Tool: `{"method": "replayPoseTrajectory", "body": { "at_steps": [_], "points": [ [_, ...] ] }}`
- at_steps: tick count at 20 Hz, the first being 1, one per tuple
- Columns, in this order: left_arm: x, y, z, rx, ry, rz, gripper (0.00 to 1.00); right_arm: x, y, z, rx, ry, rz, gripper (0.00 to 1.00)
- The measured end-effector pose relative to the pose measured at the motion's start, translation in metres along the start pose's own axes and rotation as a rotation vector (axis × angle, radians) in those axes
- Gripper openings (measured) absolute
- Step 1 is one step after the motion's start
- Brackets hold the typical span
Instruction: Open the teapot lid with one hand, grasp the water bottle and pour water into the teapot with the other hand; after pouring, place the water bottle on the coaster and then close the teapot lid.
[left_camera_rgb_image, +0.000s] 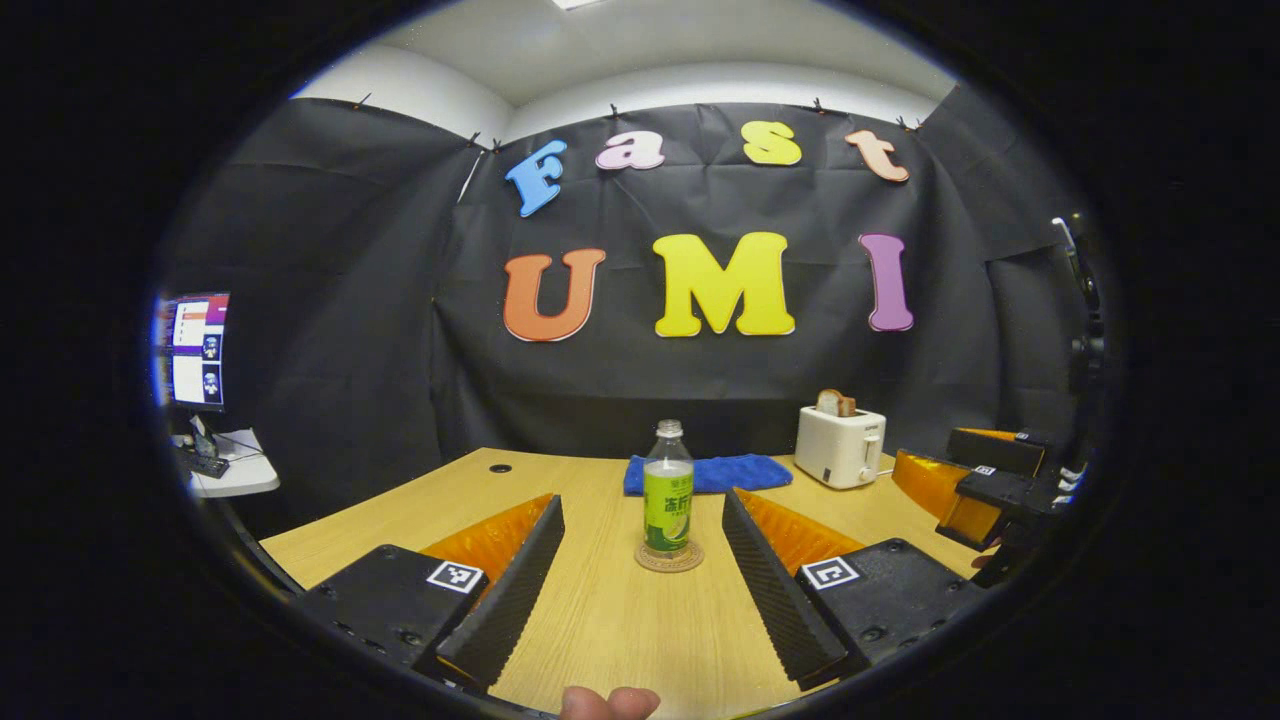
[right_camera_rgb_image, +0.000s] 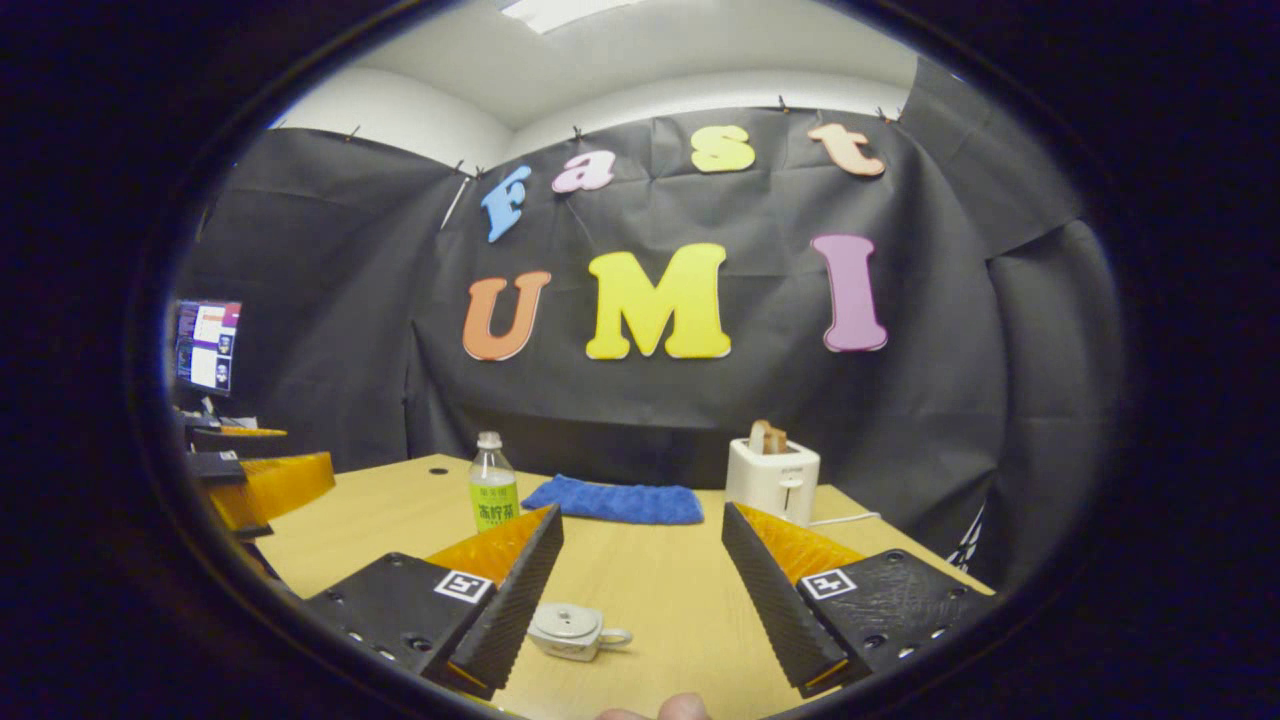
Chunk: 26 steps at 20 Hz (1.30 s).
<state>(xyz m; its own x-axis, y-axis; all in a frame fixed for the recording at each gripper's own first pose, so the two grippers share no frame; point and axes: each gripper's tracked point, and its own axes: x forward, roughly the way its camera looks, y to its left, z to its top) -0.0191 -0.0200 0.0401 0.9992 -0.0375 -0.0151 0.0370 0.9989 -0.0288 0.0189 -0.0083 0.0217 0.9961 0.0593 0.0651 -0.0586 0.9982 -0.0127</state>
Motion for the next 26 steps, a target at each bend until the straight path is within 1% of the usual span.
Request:
{"method": "replayPoseTrajectory", "body": {
  "at_steps": [1, 2, 4, 9, 13, 16, 17, 19, 21, 23, 24, 26],
  "points": [
    [-0.004, -0.006, 0.003, 0.006, -0.008, -0.006, 0.99, -0.011, -0.003, 0.01, -0.006, -0.017, -0.013, 0.96],
    [-0.007, -0.011, 0.007, 0.011, -0.015, -0.017, 0.99, -0.022, -0.005, 0.014, -0.005, -0.027, -0.018, 0.96],
    [-0.016, -0.02, 0.013, 0.013, -0.033, -0.033, 0.99, -0.042, 0.003, 0.021, 0.003, -0.047, 0.002, 0.96],
    [-0.027, -0.022, 0.019, 0.024, -0.049, -0.035, 0.99, -0.07, -0.002, 0.027, -0.001, -0.068, -0.032, 0.96],
    [-0.03, -0.02, 0.018, 0.018, -0.035, -0.03, 0.99, -0.078, 0.003, 0.024, 0.003, -0.05, -0.04, 0.94],
    [-0.03, -0.012, 0.019, 0.003, -0.031, -0.012, 0.99, -0.083, -0.001, 0.029, 0.001, -0.055, -0.058, 0.96],
    [-0.032, -0.012, 0.02, -0.001, -0.032, -0.012, 0.99, -0.083, -0.002, 0.03, 0.001, -0.056, -0.062, 0.95],
    [-0.032, -0.009, 0.021, -0.004, -0.035, -0.008, 0.99, -0.081, -0.002, 0.029, -0.001, -0.05, -0.065, 0.94],
    [-0.031, -0.006, 0.022, -0.006, -0.037, -0.004, 0.99, -0.078, -0.002, 0.027, 0.006, -0.04, -0.065, 0.96],
    [-0.029, -0.007, 0.02, -0.009, -0.036, -0.011, 0.99, -0.074, 0.001, 0.023, 0.015, -0.026, -0.059, 0.94],
    [-0.029, -0.006, 0.019, -0.011, -0.034, -0.008, 0.99, -0.071, 0.004, 0.021, 0.018, -0.022, -0.056, 0.97],
    [-0.027, -0.005, 0.018, -0.005, -0.03, -0.009, 0.99, -0.068, 0.009, 0.017, 0.017, -0.012, -0.047, 0.96]
  ]
}}
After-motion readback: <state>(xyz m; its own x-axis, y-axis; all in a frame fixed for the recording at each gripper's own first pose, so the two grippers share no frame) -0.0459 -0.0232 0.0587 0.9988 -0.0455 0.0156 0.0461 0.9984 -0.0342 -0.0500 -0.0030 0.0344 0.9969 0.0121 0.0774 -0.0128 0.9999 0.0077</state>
